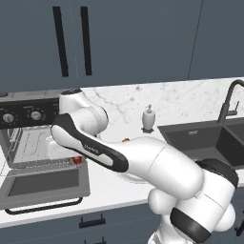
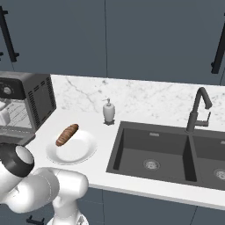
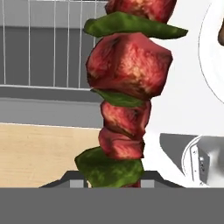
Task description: Pick up the kebab skewer and baguette bread, and place them inside the toaster oven. Close the toaster oven door and start by setting the timer.
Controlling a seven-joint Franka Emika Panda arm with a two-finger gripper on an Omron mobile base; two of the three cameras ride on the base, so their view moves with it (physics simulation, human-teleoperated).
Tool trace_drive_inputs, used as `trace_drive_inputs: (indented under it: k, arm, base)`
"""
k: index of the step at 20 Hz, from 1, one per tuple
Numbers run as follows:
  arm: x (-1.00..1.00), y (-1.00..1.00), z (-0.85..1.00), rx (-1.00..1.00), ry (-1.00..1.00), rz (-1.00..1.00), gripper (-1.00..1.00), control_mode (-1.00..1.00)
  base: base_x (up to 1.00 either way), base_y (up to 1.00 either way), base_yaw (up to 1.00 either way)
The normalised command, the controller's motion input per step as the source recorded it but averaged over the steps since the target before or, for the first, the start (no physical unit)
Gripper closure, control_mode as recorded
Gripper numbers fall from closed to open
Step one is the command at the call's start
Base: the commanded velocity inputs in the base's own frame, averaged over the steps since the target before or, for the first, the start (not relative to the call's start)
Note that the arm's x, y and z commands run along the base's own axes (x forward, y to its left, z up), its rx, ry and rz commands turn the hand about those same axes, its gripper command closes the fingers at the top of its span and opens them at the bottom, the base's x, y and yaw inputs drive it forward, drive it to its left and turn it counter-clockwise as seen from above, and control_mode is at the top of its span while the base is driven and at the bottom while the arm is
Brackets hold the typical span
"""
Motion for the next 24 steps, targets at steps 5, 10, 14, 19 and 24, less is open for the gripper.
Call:
trace_drive_inputs:
  k: [5, 10, 14, 19, 24]
  arm:
    - [0.03, 0.34, -0.16, 0.02, -0.12, 0.06, 1.0, -1.0]
    - [0.29, 0.07, -0.02, 0.02, -0.08, 0.04, 1.0, -1.0]
    - [0.24, 0.03, -0.19, 0.03, -0.02, 0.01, 1.0, -1.0]
    - [0.19, 0.07, -0.39, 0.04, 0.0, 0.0, 1.0, -1.0]
    - [0.26, 0.16, -0.2, 0.03, 0.0, 0.0, 1.0, -1.0]
  base:
    - [0.0, 0.0, 0.0]
    - [0.0, 0.0, 0.0]
    - [0.0, 0.0, 0.0]
    - [0.0, 0.0, 0.0]
    - [0.0, 0.0, 0.0]
